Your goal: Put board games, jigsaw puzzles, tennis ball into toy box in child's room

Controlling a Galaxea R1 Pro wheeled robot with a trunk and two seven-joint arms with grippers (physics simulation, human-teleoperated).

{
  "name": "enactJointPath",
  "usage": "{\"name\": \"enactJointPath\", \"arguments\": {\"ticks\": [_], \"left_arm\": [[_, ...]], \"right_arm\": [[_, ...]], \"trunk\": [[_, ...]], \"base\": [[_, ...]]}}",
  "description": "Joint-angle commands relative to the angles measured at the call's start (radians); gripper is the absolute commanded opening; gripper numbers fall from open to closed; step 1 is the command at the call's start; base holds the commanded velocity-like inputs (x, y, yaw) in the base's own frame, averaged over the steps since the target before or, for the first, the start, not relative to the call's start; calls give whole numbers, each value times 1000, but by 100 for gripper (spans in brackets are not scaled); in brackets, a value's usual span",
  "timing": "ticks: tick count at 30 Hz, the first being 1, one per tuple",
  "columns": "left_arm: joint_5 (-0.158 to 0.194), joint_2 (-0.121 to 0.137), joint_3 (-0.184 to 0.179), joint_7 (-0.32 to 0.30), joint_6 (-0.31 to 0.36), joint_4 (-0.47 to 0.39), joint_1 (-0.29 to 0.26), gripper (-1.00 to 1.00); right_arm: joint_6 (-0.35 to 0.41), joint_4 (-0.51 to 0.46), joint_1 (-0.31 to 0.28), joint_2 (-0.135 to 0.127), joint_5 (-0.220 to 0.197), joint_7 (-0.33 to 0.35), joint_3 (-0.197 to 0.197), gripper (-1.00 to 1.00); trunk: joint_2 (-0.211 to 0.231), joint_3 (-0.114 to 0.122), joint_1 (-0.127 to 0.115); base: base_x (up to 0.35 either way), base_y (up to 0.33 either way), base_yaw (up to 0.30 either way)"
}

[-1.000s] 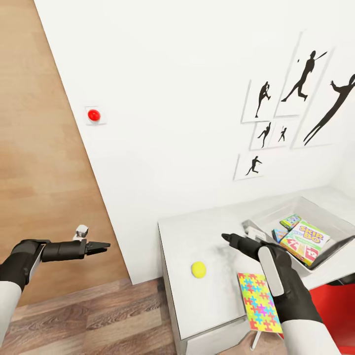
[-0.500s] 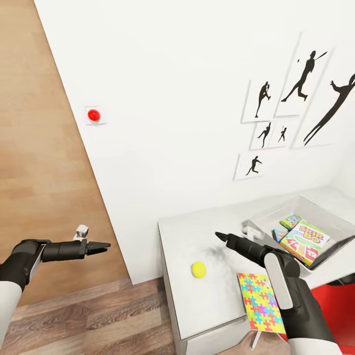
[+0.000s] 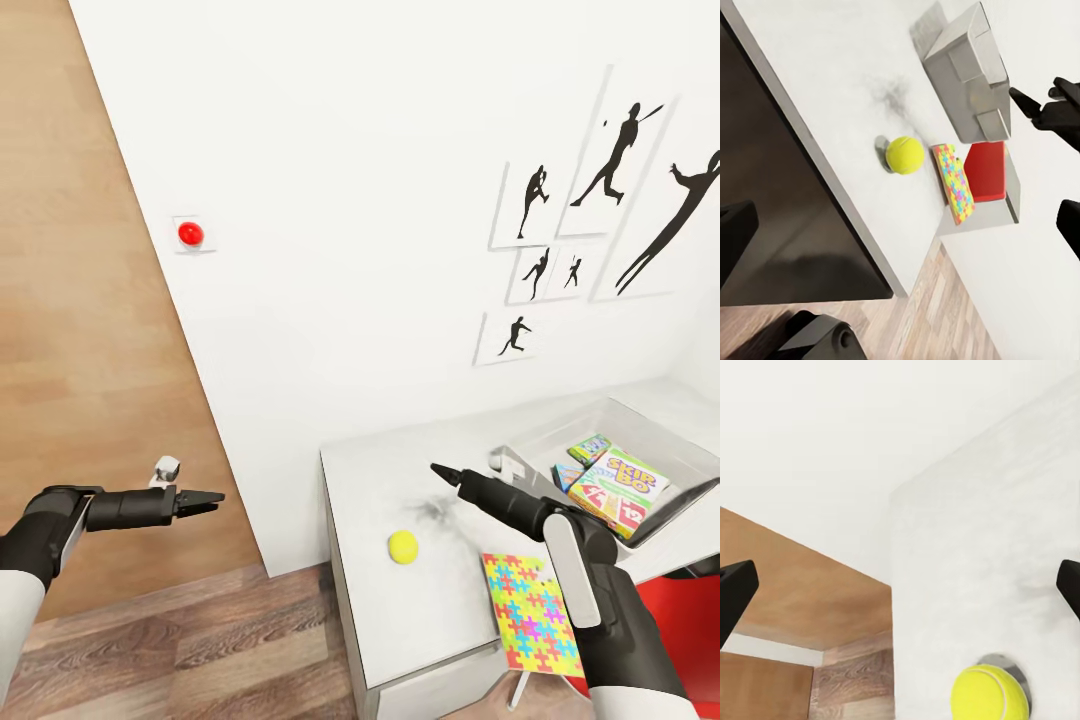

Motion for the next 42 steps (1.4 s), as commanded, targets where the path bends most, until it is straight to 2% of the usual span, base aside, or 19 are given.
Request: {"name": "enactJointPath", "arguments": {"ticks": [1, 7, 10, 14, 17, 29, 42], "left_arm": [[-10, -1, 4, -8, 11, -1, -1, 100], [-11, -1, 4, -8, 11, -1, -1, 100], [-11, -1, 4, -8, 11, -1, -1, 100], [-11, -1, 4, -8, 11, -1, -1, 100], [-10, -1, 4, -8, 11, -1, -1, 100], [-10, -1, 4, -8, 11, -1, -1, 100], [-11, 0, 4, -8, 11, -1, 0, 100]], "right_arm": [[5, 0, -1, 0, 3, 7, -2, 100], [3, 0, -1, 1, 3, 34, -2, 100], [1, 0, -1, 1, 4, 83, -3, 100], [-2, 0, 0, 0, 6, 184, -5, 100], [-4, 0, 0, 0, 6, 218, -10, 100], [-6, -1, 32, -1, 5, 247, -41, 100], [-6, -2, 36, -1, 5, 286, -48, 100]], "trunk": [[-2, -2, 1], [-2, -2, 1], [-2, 0, 1], [-2, 4, 1], [-2, 8, 1], [-2, 24, 1], [-2, 43, 1]], "base": [[0, 0, 0], [0, 0, 0], [-25, 0, -49], [-67, 0, -132], [-81, 0, -162], [-40, 0, -174], [-146, 0, -130]]}}
